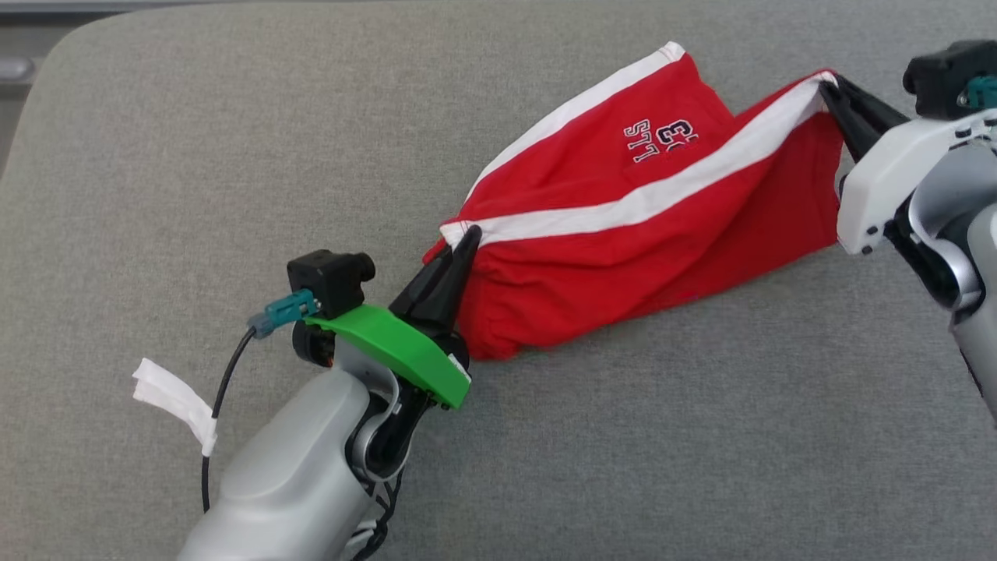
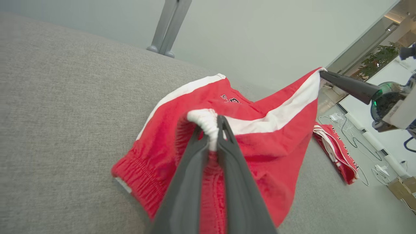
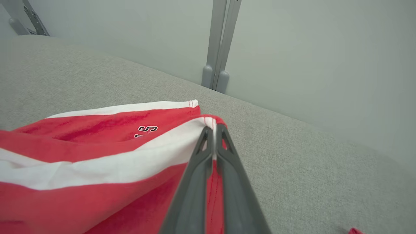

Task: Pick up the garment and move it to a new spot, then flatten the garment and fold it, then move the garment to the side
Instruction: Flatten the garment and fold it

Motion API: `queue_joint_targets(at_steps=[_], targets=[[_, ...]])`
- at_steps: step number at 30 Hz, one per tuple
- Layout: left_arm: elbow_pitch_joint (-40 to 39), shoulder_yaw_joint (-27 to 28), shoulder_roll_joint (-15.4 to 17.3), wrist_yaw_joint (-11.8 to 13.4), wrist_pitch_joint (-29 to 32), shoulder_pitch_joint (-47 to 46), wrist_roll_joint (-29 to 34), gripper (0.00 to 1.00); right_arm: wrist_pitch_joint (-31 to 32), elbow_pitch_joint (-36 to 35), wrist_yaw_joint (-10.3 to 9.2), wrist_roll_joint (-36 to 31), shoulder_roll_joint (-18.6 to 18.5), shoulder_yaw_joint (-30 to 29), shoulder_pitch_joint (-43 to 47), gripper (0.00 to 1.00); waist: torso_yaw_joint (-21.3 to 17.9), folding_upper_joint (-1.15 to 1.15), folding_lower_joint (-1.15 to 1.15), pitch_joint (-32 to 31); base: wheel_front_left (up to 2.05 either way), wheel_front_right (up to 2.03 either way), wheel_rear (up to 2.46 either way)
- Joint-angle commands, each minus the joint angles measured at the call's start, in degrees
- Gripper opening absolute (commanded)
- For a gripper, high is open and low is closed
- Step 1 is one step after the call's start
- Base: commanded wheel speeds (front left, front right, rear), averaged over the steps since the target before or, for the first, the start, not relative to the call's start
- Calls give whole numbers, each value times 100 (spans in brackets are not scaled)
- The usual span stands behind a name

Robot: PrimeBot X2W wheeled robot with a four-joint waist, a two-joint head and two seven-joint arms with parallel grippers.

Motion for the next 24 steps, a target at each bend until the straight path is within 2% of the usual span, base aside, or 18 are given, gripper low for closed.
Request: queue_joint_targets(at_steps=[1, 12, 17, 24], targets=[[141, 58, -72, -20, -47, -159, 47, 0, -124, 191, -8, -81, -30, 133, -222, 0, 279, 0, 0, 390, 0, 0, 0], [888, 691, -623, -69, -132, -599, -102, 0, -862, 1647, -9, -173, 119, 822, -1572, 0, 541, 0, 0, 781, 0, 0, 0], [987, 838, -710, -75, -136, -622, -35, 0, -1080, 2210, -9, -183, 231, 1050, -1916, 0, 629, 0, 0, 827, 0, 0, 0], [1063, 760, -753, -104, -133, -809, -41, 0, -1323, 2898, -9, -103, 335, 1284, -2362, 0, 725, 0, 0, 999, 0, 0, 0]])
